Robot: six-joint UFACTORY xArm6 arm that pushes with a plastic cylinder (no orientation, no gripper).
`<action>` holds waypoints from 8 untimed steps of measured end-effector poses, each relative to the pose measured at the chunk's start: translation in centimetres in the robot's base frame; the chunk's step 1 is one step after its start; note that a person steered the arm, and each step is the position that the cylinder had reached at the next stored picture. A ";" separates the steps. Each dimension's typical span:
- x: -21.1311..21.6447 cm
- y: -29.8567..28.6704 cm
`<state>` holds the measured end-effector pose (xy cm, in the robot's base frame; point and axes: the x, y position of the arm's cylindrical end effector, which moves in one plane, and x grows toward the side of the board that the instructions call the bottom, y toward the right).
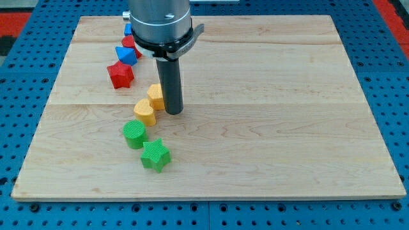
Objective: Push green circle diagonally below yellow heart
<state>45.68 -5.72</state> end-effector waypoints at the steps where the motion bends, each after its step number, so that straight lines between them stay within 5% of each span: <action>1: 0.0 -1.5; 5: 0.3 -2.0; 8: 5.2 -3.3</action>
<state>50.85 -8.99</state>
